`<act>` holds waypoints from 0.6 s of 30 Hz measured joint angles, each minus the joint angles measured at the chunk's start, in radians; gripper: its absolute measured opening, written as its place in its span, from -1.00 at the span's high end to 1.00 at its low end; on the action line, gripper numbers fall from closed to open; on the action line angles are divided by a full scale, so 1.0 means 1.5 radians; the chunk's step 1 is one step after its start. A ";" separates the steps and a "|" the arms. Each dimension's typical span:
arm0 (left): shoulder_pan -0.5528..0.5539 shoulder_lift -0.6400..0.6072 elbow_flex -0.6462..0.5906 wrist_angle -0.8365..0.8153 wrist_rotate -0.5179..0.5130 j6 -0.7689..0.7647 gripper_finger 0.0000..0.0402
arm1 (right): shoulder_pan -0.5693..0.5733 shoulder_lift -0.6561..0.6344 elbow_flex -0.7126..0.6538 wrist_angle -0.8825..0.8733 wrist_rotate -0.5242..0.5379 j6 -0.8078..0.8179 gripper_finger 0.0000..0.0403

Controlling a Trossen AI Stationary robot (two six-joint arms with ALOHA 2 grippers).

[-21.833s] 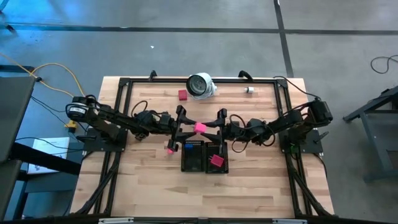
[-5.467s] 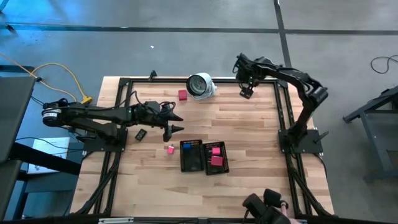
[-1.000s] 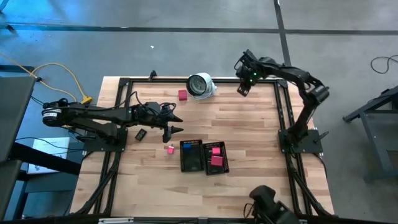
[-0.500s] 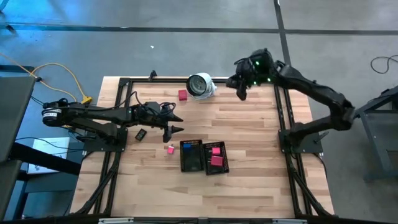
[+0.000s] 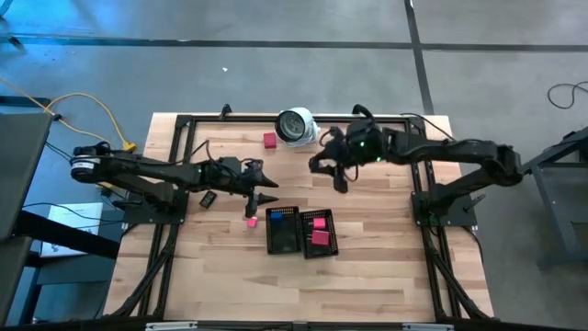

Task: Pick & Place Office items
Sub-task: Put the white charger adapter into the right black bin

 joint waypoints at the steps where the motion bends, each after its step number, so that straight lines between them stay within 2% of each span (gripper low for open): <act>1: -0.002 0.012 0.000 0.005 0.000 0.003 -0.08 | 0.007 0.001 -0.015 0.021 0.001 0.008 0.42; 6: -0.004 0.041 0.000 0.041 0.000 0.028 -0.08 | 0.029 0.001 -0.108 0.150 -0.023 0.059 0.42; 11: 0.007 0.028 0.000 0.067 0.000 0.057 -0.08 | 0.054 0.001 -0.210 0.307 -0.030 0.109 0.42; 18: 0.036 0.013 0.000 0.070 0.010 0.060 -0.08 | 0.114 0.001 -0.304 0.457 -0.016 0.163 0.42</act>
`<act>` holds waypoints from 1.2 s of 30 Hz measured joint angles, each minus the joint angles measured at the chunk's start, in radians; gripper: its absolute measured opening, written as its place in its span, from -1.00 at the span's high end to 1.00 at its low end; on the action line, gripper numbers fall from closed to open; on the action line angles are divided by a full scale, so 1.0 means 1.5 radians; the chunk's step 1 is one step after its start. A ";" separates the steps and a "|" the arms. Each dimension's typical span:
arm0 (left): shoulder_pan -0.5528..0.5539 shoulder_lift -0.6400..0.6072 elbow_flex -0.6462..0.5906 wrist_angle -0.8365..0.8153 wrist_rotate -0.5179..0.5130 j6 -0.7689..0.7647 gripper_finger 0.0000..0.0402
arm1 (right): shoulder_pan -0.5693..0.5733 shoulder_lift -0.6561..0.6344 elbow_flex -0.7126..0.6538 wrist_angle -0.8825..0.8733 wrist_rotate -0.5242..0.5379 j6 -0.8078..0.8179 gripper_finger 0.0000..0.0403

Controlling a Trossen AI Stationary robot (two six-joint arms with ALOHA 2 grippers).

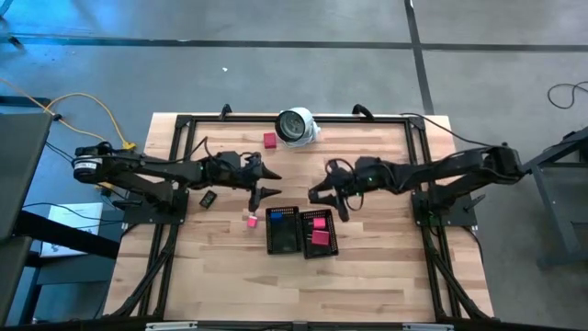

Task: Pick & Place Office items
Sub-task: Put the white charger adapter into the right black bin

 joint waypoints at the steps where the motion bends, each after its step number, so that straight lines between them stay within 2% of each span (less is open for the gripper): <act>1: 0.003 0.000 0.000 -0.001 0.004 0.000 -0.08 | 0.011 0.000 -0.014 0.025 0.010 0.006 0.42; 9: 0.004 0.000 0.000 0.010 0.014 0.000 -0.08 | 0.104 0.003 -0.151 0.239 0.154 0.075 0.42; 13: 0.004 0.000 0.000 0.029 0.017 -0.005 -0.08 | 0.146 0.041 -0.168 0.288 0.231 0.096 0.42; 18: 0.004 0.000 0.000 0.051 0.046 -0.008 -0.08 | 0.171 0.149 -0.164 0.394 0.253 0.099 0.42; 26: 0.000 0.000 0.000 0.054 0.050 -0.020 -0.08 | 0.174 0.285 -0.164 0.548 0.248 0.128 0.42; 36: 0.000 0.000 0.000 0.066 0.050 -0.023 -0.08 | 0.173 0.321 -0.137 0.524 0.232 0.136 0.42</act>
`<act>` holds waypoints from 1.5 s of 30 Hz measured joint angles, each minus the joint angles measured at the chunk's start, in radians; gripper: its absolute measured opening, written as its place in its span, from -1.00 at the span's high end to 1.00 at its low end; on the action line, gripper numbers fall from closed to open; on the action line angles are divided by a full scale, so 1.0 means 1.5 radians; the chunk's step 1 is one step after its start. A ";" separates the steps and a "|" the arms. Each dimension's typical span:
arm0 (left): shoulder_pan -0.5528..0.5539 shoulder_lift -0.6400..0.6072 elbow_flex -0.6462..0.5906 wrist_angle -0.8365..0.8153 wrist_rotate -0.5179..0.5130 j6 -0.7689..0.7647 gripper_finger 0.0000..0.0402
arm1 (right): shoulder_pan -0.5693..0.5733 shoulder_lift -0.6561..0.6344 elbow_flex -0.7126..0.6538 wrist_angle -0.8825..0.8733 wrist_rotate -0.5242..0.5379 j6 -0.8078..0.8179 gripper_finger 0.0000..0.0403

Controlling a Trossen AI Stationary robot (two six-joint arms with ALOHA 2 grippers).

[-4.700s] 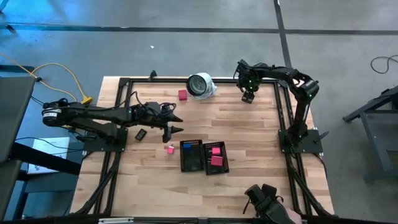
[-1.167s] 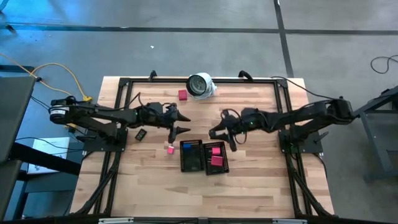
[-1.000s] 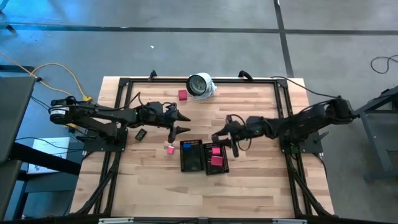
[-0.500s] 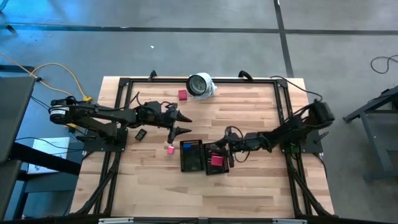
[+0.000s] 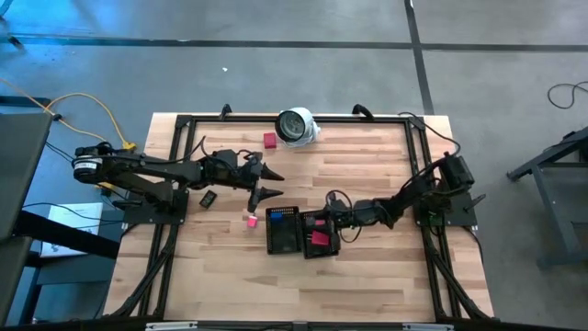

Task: Pick & Place Office items
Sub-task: Put the white charger adapter into the right black bin, then put the green charger adapter into the right black bin

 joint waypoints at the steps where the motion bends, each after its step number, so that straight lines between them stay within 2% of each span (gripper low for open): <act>1: 0.000 0.000 0.000 0.000 0.000 0.000 -0.08 | 0.000 0.000 0.004 -0.016 0.000 0.000 0.42; 4: 0.000 0.000 0.000 0.000 0.000 -0.002 -0.08 | 0.000 0.000 0.009 -0.054 -0.003 0.000 0.42; 18: 0.000 0.000 0.000 -0.001 0.000 -0.002 -0.08 | -0.001 0.000 0.011 -0.085 -0.023 0.000 0.42; 25: 0.000 0.000 0.000 -0.001 -0.001 -0.002 -0.08 | -0.009 0.000 0.021 -0.102 -0.060 0.017 0.42; 34: 0.000 0.000 0.000 -0.006 -0.001 -0.005 -0.08 | -0.010 0.000 0.028 -0.109 -0.071 0.016 -0.07; 45: 0.000 0.000 0.000 -0.008 -0.001 -0.005 -0.08 | -0.010 -0.013 0.030 -0.094 -0.073 -0.002 -0.16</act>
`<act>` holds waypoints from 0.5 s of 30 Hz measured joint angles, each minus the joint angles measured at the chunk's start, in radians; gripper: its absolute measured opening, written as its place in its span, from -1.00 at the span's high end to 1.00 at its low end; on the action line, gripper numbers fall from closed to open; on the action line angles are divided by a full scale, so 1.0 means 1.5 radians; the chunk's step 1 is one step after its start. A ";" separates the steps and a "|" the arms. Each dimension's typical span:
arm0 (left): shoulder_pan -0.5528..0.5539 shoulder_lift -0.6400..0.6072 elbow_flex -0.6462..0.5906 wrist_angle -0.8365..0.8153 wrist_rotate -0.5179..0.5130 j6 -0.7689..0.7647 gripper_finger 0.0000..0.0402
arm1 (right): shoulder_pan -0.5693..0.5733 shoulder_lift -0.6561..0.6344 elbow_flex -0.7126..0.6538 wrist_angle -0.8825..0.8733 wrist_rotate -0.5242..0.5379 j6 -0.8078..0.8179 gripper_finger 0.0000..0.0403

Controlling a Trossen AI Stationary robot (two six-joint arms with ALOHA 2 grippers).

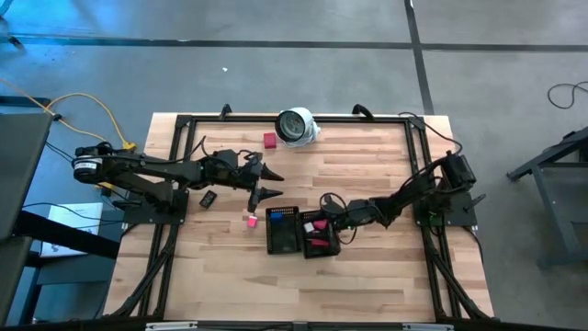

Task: Pick & Place Office items
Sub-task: Put the green charger adapter into the right black bin

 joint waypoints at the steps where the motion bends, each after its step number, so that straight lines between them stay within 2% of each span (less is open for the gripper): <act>1: 0.000 0.000 0.000 0.000 0.000 0.002 -0.08 | 0.000 -0.004 0.000 -0.003 0.000 -0.007 -0.17; 9: 0.000 -0.016 0.000 -0.025 0.000 0.026 -0.08 | -0.024 -0.110 0.000 -0.047 0.004 -0.086 -0.17; 15: 0.008 -0.115 -0.001 -0.168 -0.014 0.029 -0.08 | -0.061 -0.234 0.000 -0.175 0.005 -0.142 -0.17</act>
